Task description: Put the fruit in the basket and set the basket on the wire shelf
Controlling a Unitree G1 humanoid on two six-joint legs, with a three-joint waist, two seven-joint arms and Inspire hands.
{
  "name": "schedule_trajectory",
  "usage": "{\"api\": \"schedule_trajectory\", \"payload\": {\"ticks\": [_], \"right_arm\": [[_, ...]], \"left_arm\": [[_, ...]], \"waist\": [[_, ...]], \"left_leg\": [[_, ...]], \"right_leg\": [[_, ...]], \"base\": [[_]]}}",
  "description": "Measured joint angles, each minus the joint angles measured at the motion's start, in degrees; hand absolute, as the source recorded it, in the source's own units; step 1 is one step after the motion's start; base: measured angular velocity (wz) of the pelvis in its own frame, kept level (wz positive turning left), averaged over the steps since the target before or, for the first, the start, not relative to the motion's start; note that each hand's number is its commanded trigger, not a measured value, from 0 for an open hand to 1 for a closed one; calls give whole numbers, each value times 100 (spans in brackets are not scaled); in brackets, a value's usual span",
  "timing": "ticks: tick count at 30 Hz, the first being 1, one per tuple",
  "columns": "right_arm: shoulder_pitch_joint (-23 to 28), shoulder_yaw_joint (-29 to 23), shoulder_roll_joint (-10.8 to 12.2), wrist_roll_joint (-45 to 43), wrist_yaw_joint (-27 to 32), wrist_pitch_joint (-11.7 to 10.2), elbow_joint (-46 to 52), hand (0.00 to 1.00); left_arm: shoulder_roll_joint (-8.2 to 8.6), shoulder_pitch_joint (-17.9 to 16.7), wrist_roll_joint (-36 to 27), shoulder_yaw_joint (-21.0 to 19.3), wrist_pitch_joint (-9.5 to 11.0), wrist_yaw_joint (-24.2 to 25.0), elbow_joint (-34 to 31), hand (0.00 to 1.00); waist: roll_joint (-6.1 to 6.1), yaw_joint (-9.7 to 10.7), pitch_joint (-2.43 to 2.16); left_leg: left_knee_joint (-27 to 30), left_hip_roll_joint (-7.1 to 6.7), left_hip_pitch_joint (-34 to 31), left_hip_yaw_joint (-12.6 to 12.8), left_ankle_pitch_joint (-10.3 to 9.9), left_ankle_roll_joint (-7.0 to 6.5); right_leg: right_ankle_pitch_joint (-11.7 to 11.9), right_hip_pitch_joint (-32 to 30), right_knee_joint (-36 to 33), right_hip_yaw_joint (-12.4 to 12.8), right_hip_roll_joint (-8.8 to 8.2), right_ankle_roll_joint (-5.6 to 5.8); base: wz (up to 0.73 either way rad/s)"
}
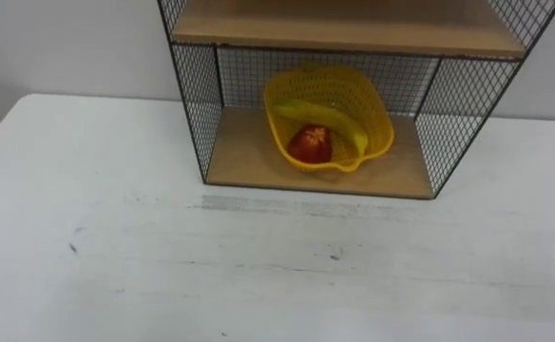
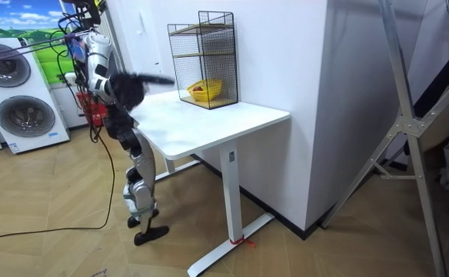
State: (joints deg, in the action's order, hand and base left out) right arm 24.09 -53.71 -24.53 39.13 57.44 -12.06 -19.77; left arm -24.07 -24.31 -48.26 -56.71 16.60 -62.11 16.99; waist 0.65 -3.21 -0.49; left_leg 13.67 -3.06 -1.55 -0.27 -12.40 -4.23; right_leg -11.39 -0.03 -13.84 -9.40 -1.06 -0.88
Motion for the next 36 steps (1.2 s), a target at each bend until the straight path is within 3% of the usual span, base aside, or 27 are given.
{"api": "schedule_trajectory", "payload": {"ticks": [4, 8, 10, 13, 15, 16, 18, 22, 24, 27, 29, 32, 36], "right_arm": [[188, -122, 9, 678, -14, 125, -1148, 0], [266, -29, 278, 1036, -225, 175, -2119, 0], [276, 153, 461, 1127, -321, 205, -2526, 0], [279, 517, 886, 1091, -560, 215, -3235, 0], [184, 987, 1265, 973, -776, 254, -3733, 0], [138, 1077, 1346, 914, -834, 313, -3836, 0], [-84, 1478, 1631, 419, -952, 540, -4058, 0], [-466, 2174, 1647, -585, -1230, 746, -4335, 0], [-673, 2672, 1535, -1169, -1576, 855, -4493, 0], [-965, 3316, 1436, -1773, -2070, 1068, -4545, 0], [-1143, 3590, 1432, -2140, -2421, 1104, -4679, 0], [-1373, 4022, 1419, -2464, -3071, 1170, -4722, 0], [-1408, 4508, 1466, -2897, -3906, 1296, -4683, 0]], "left_arm": [[9, -8, -594, 87, -107, 115, 1350, 0], [59, -7, -857, 459, -230, 438, 2696, 0], [161, -8, -919, 672, -286, 603, 3048, 0], [559, -14, -921, 1028, -296, 1052, 3489, 0], [1058, -17, -422, 1508, -423, 1447, 3836, 0], [1160, -16, -237, 1656, -505, 1555, 3941, 0], [1427, 65, 697, 2293, -863, 2018, 4310, 0], [1454, 275, 2206, 3146, -1086, 2770, 4546, 0], [1440, 407, 3179, 3579, -1165, 3293, 4538, 0], [1439, 604, 4054, 4130, -1393, 3867, 4522, 0], [1440, 733, 4384, 4336, -1527, 4158, 4520, 0], [1434, 933, 4681, 4532, -1646, 4500, 4367, 0], [1418, 1079, 5309, 4752, -1748, 4729, 4360, 0]], "waist": [[0, 20, -2], [-4, 112, -4], [-5, 142, -5], [-30, 163, -15], [-56, 184, -16], [-59, 223, -16], [-55, 381, -12], [-31, 520, 6], [-19, 527, 13], [2, 501, 21], [41, 516, 46], [99, 501, 145], [119, 481, 146]], "left_leg": [[4, -26, 17, -41, -1, -1], [5, -47, 23, -113, -1, -1], [6, -47, 22, -122, -2, 0], [-43, -43, 123, -105, -2, 0], [-49, -35, 202, -55, -2, -1], [-49, -33, 220, -48, -4, -4], [-2, -32, 236, -58, -34, 15], [-19, -55, 370, -80, -12, -22], [-62, -58, 499, -56, -10, -24], [-126, -46, 556, -16, -3, -31], [-169, -46, 572, -9, 4, -29], [-207, -38, 528, 3, 51, -27], [-204, -31, 505, 4, 54, -27]], "right_leg": [[-38, -14, -7, -7, -28, 10], [-66, 16, 21, -34, -50, 13], [-68, 26, 25, -38, -73, 14], [-67, 137, 30, -3, -67, 14], [-68, 219, 18, 30, -68, 15], [-68, 236, 16, 52, -62, 15], [-73, 293, 23, 30, -62, 23], [-80, 396, 35, 44, -75, 32], [-82, 473, 45, 84, -74, 36], [-63, 502, 128, 116, -57, 42], [-59, 501, 141, 121, -26, 41], [-1, 514, 213, 142, 4, 35], [27, 513, 231, 135, 12, 31]], "base": [[8], [8], [3], [-2], [-9], [0], [6], [0], [-7], [-8], [-2], [0], [0]]}}
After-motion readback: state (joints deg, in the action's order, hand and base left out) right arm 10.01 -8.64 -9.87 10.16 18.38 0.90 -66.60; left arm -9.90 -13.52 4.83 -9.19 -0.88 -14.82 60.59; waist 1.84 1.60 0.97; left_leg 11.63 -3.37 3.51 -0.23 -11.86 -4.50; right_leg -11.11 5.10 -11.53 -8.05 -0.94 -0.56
